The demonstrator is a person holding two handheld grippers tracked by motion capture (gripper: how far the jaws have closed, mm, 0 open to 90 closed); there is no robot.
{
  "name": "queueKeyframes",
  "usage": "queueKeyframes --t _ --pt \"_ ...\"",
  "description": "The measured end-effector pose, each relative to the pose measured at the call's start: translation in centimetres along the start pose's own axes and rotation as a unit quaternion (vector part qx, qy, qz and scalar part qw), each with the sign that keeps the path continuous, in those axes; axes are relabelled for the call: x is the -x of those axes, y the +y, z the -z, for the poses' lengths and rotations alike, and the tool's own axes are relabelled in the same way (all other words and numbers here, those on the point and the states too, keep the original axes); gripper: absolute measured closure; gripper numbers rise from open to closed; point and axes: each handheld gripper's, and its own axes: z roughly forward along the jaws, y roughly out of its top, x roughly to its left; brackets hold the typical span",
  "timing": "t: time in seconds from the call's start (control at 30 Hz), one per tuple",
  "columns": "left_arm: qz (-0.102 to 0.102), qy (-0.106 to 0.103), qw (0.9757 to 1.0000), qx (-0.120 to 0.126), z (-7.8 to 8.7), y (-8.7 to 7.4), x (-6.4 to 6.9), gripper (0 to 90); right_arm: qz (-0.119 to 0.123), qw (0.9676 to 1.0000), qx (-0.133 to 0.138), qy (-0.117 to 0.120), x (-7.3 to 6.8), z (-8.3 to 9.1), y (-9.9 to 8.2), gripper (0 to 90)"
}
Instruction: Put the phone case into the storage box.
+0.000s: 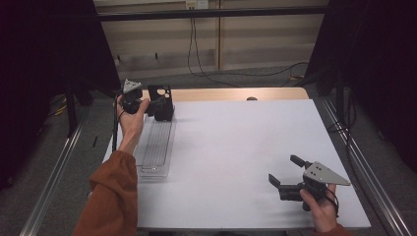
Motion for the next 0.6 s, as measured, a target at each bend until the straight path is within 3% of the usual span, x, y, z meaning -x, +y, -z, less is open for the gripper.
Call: queueKeyframes --t 0.17,0.5,0.6 --pt "-0.007 -0.002 0.9998 0.017 0.7 0.1 0.1 3.0 0.0 1.0 0.0 0.0 0.0 0.0 0.0 0.4" --pt "-0.015 -0.027 0.999 0.032 1.3 -0.9 0.7 3.0 0.001 1.0 0.004 -0.002 0.1 0.0 0.1 0.4" --pt "-0.026 -0.033 0.9984 0.039 1.8 -1.1 1.1 2.9 0.002 1.0 0.006 -0.003 0.2 0.0 0.2 0.3"
